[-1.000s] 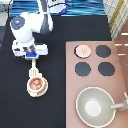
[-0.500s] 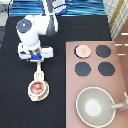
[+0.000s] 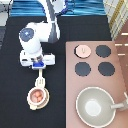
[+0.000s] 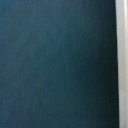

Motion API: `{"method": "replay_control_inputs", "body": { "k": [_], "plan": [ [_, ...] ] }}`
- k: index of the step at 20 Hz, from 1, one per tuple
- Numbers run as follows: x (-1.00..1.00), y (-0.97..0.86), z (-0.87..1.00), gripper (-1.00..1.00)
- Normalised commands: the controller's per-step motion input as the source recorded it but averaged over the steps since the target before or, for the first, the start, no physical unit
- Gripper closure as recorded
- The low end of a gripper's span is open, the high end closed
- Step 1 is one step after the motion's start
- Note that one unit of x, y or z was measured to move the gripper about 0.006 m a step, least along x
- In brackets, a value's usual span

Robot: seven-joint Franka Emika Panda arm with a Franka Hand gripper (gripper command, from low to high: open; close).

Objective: Take the lid off the pot, put the pot on the plate, and use the tool to push the pot to the front of the table.

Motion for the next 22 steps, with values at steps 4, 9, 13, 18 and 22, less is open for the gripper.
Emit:
{"method": "replay_control_inputs", "body": {
  "k": [4,9,13,18,22],
  "plan": [
    [1.00,0.04,0.16,1.00],
    [1.00,0.06,0.17,1.00],
    [1.00,0.07,0.17,1.00],
    [1.00,0.06,0.17,1.00],
    [1.00,0.06,0.17,1.00]
  ]
}}
